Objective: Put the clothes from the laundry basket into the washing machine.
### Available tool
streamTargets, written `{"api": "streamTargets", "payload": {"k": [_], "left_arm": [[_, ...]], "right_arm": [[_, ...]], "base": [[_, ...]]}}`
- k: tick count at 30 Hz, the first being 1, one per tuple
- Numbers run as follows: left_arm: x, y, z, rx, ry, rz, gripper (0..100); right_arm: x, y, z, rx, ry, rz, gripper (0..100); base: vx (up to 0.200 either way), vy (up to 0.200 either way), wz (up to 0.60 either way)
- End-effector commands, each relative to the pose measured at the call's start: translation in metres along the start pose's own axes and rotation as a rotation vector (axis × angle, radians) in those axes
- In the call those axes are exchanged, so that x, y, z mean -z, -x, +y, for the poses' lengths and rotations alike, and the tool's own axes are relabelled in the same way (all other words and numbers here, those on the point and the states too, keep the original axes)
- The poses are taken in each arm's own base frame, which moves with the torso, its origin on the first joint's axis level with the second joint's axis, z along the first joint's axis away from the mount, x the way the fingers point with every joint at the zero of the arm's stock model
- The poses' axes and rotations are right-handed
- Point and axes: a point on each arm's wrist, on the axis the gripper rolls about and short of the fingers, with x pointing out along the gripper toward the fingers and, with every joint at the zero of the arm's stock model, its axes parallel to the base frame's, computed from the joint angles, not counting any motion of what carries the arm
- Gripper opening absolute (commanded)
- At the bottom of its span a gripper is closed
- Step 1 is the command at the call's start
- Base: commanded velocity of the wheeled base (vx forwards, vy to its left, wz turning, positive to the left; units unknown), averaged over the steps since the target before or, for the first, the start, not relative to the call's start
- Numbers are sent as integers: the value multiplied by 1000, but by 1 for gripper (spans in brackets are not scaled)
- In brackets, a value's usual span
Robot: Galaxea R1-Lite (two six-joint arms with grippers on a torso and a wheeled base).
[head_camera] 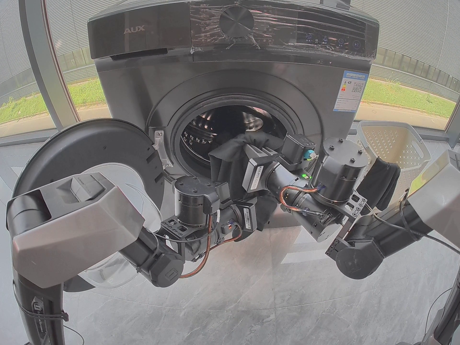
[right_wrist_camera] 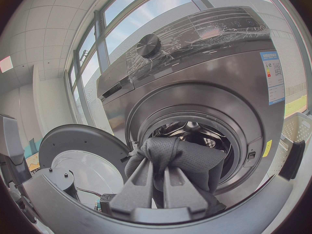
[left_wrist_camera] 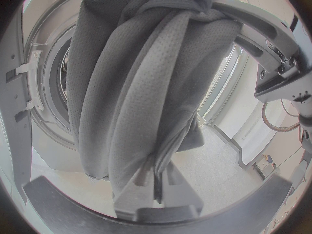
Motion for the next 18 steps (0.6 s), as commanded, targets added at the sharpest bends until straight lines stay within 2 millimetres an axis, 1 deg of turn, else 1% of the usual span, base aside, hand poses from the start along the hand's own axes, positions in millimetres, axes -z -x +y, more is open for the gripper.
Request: {"api": "streamTargets", "payload": {"k": [1, 4, 5, 7, 8, 11, 12, 13, 16, 18], "left_arm": [[-2, 1, -1, 4, 1, -7, 0], [-4, 4, -6, 19, -2, -13, 0], [-7, 7, -9, 28, -3, -21, 0], [-15, 19, -17, 54, -11, -38, 0], [-16, 23, -20, 67, -12, -36, 0], [-24, 49, -37, 146, -18, -28, 0], [-24, 50, -38, 150, -19, -26, 0], [-26, 61, -43, 182, -21, -23, 0], [-27, 72, -49, 204, -23, -21, 0], [-26, 74, -49, 204, -23, -19, 0]], "right_arm": [[1, 0, -1, 4, -5, 3, 0], [2, 0, -3, 7, -7, 7, 0], [2, 0, -3, 9, -6, 8, 0], [3, -1, -6, 14, -4, 11, 0], [4, -1, -7, 17, -3, 13, 0], [12, -5, -15, 27, 6, 31, 0], [13, -5, -15, 28, 5, 32, 0], [15, -6, -16, 29, 6, 36, 0], [16, -7, -16, 26, 4, 35, 0], [14, -7, -14, 16, -2, 19, 0]], "base": [[0, 0, 0], [0, 0, 0], [0, 0, 0], [0, 0, 0], [0, 0, 0], [0, 0, 0], [0, 0, 0], [0, 0, 0], [0, 0, 0], [0, 0, 0]]}}
